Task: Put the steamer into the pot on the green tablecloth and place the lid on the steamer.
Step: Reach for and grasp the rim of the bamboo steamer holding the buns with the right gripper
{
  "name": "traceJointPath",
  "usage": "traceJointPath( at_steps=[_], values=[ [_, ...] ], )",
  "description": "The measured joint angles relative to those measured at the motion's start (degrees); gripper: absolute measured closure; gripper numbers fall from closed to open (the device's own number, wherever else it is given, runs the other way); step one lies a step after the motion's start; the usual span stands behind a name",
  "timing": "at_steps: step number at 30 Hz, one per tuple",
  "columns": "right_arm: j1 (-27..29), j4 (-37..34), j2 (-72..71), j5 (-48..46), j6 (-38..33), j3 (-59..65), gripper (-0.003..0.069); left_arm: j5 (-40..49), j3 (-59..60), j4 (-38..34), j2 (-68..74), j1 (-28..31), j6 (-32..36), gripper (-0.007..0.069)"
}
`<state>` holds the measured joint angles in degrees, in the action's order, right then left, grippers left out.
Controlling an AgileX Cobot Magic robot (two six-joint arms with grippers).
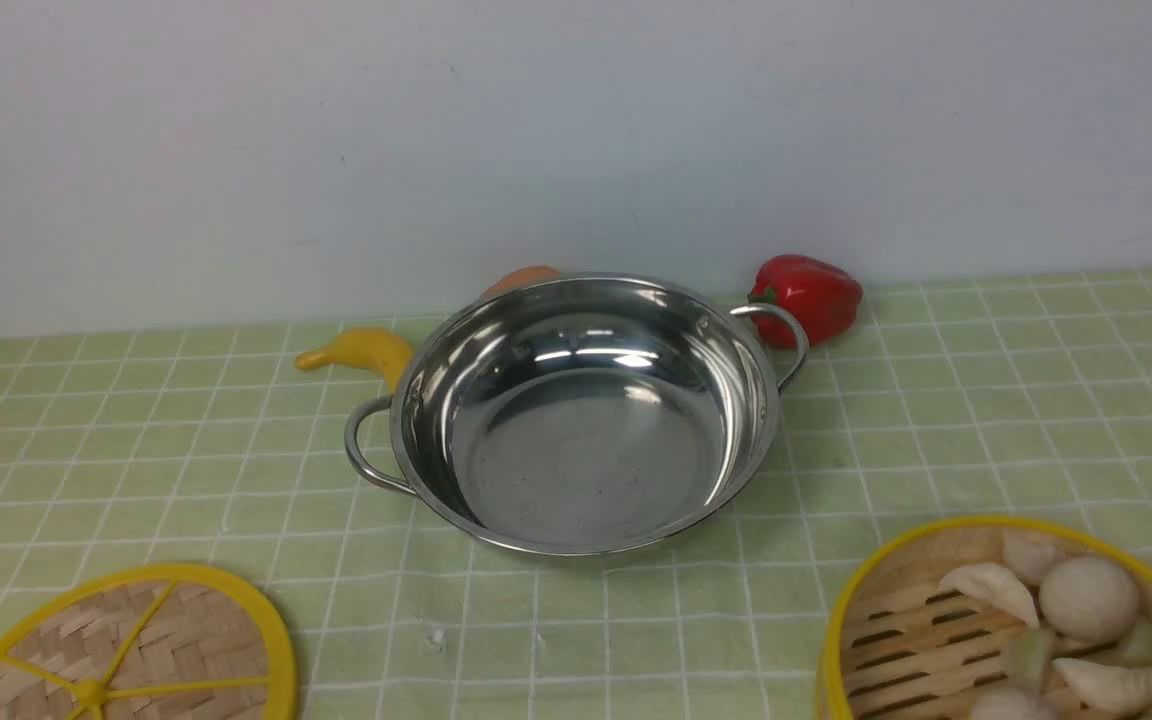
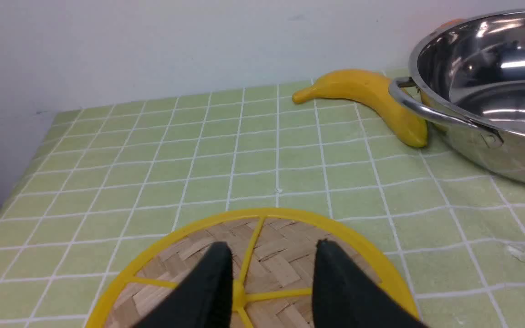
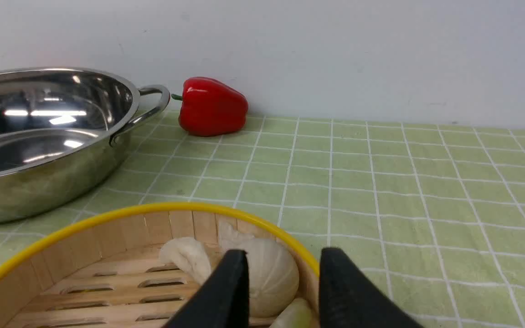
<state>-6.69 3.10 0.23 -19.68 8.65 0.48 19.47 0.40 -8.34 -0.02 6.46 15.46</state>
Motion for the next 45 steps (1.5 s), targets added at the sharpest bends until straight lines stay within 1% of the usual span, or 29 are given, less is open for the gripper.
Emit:
traceJointPath(
  at_steps=[30,34,38,40,42,43,44,45],
  values=[
    [0.0,-0.06,0.0,0.06,0.0,0.0,0.0416,0.0,0.0,0.0,0.0,0.0,0.0,0.0382],
    [0.0,-0.96,0.0,2.36,0.27,0.0,0.0416,0.0,0.0,0.0,0.0,0.0,0.0,0.0382],
    [0.0,-3.61,-0.09,2.3,1.24,-7.62,0.0416,0.0,0.0,0.0,0.0,0.0,0.0,0.0382],
    [0.0,-4.71,-0.23,-0.36,1.32,-14.36,0.0416,0.0,0.0,0.0,0.0,0.0,0.0,0.0382],
    [0.0,-5.73,-0.28,-6.92,1.66,-22.72,0.0416,0.0,0.0,0.0,0.0,0.0,0.0,0.0382],
    [0.0,-5.73,-0.28,-7.65,1.72,-22.72,0.0416,0.0,0.0,0.0,0.0,0.0,0.0,0.0382],
    [0.0,-6.57,-0.15,-12.85,1.84,-27.6,0.0416,0.0,0.0,0.0,0.0,0.0,0.0,0.0382],
    [0.0,-6.57,-0.15,-13.56,1.84,-27.6,0.0416,0.0,0.0,0.0,0.0,0.0,0.0,0.0382]
  ],
)
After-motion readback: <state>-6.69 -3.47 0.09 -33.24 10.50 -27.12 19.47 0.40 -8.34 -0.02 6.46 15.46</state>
